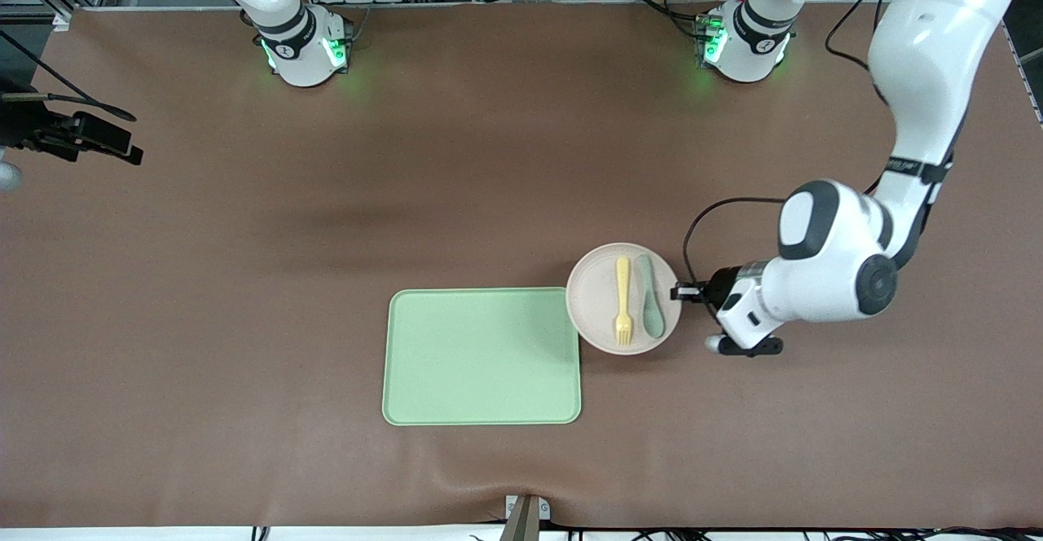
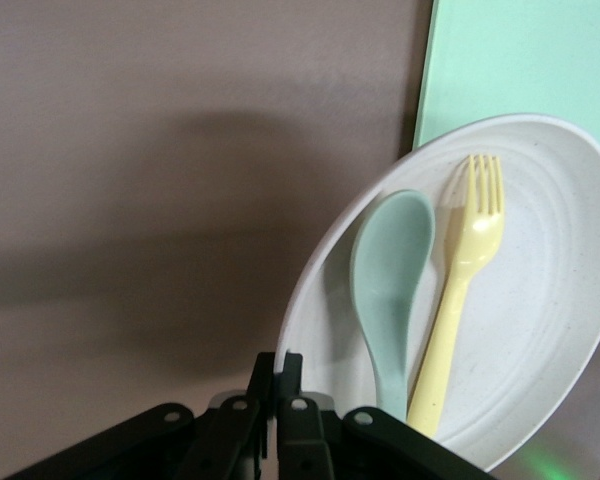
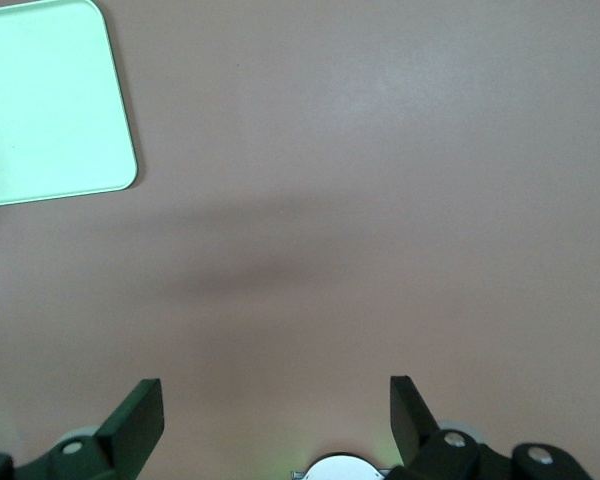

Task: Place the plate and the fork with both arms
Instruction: 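Carry the plate with the left gripper onto the green tray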

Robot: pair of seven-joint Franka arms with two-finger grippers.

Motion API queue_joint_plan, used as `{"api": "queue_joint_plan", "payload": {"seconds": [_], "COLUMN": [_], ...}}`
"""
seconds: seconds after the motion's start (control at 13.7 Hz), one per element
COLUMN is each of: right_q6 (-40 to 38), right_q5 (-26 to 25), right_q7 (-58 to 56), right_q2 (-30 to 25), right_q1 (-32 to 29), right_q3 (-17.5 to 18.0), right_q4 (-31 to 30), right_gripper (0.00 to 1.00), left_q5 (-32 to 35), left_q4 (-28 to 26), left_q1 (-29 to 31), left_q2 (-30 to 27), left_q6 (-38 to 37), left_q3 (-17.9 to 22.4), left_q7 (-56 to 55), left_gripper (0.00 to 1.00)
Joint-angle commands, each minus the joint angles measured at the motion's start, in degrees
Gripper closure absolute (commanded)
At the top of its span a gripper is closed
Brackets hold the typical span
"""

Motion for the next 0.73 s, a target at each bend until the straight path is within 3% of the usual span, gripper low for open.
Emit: {"api": "queue_joint_plan", "payload": {"seconds": [0.0, 0.15, 0.66], "right_q6": [-0.24, -0.24, -0.24], "right_q5": [0.74, 0.74, 0.74], "right_q7": [0.83, 0.83, 0.83], "right_q2": [-0.93, -0.93, -0.84], "right_q1": [-0.36, -0.45, -0.37], "right_q3": [0.12, 0.04, 0.04], "right_q4": [-0.65, -0.73, -0.65], "right_gripper": [0.00, 0.00, 0.00], "left_q5": [1.23, 0.88, 0.79], "left_q4": [8.53, 9.24, 13.89], "left_q1": [-8.09, -13.38, -19.11], "left_q2": [5.94, 6.91, 13.94], "left_q6": [0.90, 7.12, 15.06], "left_q3": [5.19, 9.24, 9.70], "left_q7": [-1.23, -1.06, -6.84], "left_gripper": [1.00, 1.00, 1.00]}}
